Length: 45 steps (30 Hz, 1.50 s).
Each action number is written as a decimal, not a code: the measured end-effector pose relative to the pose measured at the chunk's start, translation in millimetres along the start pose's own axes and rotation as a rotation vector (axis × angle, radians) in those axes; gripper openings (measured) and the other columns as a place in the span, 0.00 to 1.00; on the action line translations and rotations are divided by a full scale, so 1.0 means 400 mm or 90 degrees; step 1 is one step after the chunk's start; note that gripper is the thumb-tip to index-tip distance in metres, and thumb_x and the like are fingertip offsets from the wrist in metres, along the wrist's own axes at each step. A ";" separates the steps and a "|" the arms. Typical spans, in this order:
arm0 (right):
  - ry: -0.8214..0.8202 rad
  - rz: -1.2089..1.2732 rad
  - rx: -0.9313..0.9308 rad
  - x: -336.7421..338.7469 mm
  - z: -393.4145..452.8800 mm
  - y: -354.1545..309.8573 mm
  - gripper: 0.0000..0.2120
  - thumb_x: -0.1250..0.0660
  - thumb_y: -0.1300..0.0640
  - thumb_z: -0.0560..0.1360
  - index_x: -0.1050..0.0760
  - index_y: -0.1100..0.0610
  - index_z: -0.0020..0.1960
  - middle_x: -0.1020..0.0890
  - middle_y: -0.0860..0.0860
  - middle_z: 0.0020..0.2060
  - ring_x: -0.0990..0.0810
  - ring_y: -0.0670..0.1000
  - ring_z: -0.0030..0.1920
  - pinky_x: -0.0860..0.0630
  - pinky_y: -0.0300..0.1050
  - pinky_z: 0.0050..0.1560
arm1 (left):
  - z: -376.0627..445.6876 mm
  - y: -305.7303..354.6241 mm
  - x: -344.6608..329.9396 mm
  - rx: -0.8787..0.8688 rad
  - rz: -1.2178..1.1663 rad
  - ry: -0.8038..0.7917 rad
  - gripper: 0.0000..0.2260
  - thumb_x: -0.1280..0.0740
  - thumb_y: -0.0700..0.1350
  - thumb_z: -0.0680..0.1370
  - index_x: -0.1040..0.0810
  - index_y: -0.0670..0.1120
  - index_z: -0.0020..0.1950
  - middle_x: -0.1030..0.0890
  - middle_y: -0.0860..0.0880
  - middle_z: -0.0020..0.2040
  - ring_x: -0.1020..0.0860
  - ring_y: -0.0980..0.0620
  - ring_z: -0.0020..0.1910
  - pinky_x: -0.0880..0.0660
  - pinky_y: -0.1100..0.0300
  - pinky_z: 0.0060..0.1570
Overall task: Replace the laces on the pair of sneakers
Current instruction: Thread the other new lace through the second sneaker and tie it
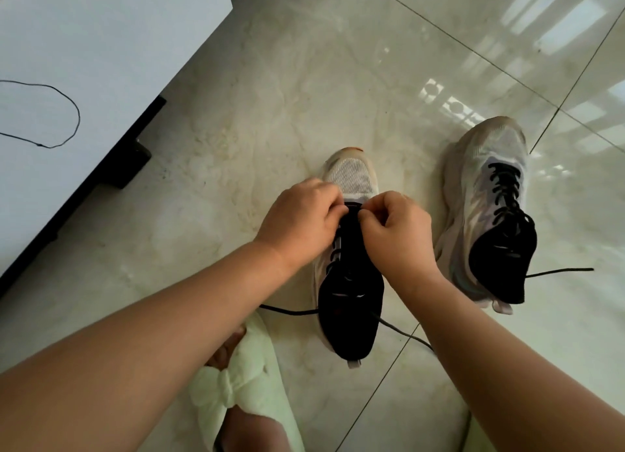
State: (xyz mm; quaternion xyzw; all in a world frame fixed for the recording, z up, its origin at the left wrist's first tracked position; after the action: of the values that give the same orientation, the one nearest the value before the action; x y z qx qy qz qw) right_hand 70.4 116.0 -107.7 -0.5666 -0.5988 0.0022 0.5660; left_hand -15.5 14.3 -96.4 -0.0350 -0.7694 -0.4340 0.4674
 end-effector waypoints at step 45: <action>-0.150 0.179 -0.106 -0.020 -0.046 0.027 0.04 0.32 0.65 0.68 0.21 0.58 0.36 0.20 0.49 0.29 0.23 0.45 0.31 0.22 0.42 0.37 | -0.068 0.002 -0.025 0.189 0.026 -0.057 0.02 0.33 0.41 0.71 0.21 0.48 0.40 0.25 0.55 0.34 0.22 0.49 0.39 0.24 0.57 0.41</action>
State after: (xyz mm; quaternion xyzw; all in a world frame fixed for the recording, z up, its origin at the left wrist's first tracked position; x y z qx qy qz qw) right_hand 87.9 102.7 -113.4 -0.6854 -0.5740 0.0976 0.4373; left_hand 9.3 -0.4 -98.3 0.0000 -0.8442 -0.3040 0.4415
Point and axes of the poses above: each hand's wrist, its own z-axis towards the middle knuckle, its own x-axis out of the back of the hand, y = z × x, the point moved 6 cm from there along z, towards the middle knuckle
